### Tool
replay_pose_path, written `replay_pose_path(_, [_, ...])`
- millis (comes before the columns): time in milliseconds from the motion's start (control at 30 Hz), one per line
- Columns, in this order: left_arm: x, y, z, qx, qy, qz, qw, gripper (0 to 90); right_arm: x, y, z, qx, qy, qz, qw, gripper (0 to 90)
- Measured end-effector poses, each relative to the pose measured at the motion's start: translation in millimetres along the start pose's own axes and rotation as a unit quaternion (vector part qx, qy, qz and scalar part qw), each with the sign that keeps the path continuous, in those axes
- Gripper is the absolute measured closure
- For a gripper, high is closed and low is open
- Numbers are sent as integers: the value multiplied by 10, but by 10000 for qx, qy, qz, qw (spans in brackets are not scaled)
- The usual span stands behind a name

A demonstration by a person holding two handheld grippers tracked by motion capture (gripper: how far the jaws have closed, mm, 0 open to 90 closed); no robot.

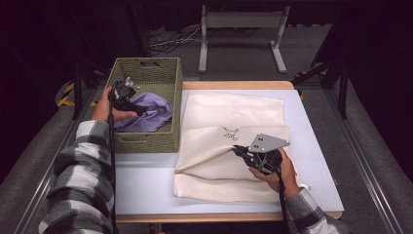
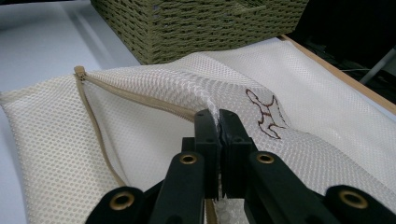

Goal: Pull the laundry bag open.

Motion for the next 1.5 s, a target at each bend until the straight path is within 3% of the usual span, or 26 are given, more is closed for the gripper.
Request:
replay_pose_path(267, [19, -40, 129, 114, 128, 77, 9998, 70, 8, 31, -27, -8, 27, -6, 10000, 875])
replay_pose_path(533, [74, -31, 209, 181, 483, 180, 9985, 58, 33, 53, -7, -38, 81, 7, 10000, 875])
replay_pose_path(733, [149, -144, 356, 661, 992, 175, 9927, 44, 39, 69, -8, -52, 101, 10, 9999, 875])
replay_pose_path(833, [206, -227, 412, 977, 1330, 300, 9858, 46, 49, 73, -7, -77, 107, 19, 9999, 875])
replay_pose_path(867, [222, -249, 433, 984, 1410, 393, 9843, 50, 54, 74, -6, -79, 111, 21, 9999, 875])
replay_pose_path(933, [247, -271, 441, 1056, 1548, 487, 9811, 98, 63, 76, -8, -101, 119, 35, 9999, 875])
replay_pose_path(1067, [258, -277, 415, 1135, 1662, 661, 9773, 392, 76, 77, -6, -130, 137, 28, 9998, 875])
replay_pose_path(1133, [236, -252, 395, 897, 1688, 799, 9783, 605, 82, 75, -6, -123, 140, 28, 9998, 875])
replay_pose_path(1233, [213, -243, 376, 705, 1719, 891, 9785, 710, 86, 70, -5, -110, 138, 12, 9998, 875])
replay_pose_path(1367, [101, -211, 272, 348, 1334, 843, 9869, 733, 79, 46, -21, -66, 92, 20, 9999, 876])
replay_pose_path(1500, [-18, -253, 91, 399, 791, 653, 9939, 735, 66, 8, -32, 0, 22, 13, 10000, 878])
Point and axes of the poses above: each handheld gripper's, and its own axes: z roughly forward along the jaws, x roughly out of its underside, y roughly to its left, the point moved 8 cm from there along z, roughly forward along the jaws, and after that the axes turned 2 degrees about y, right-handed, at the moved point
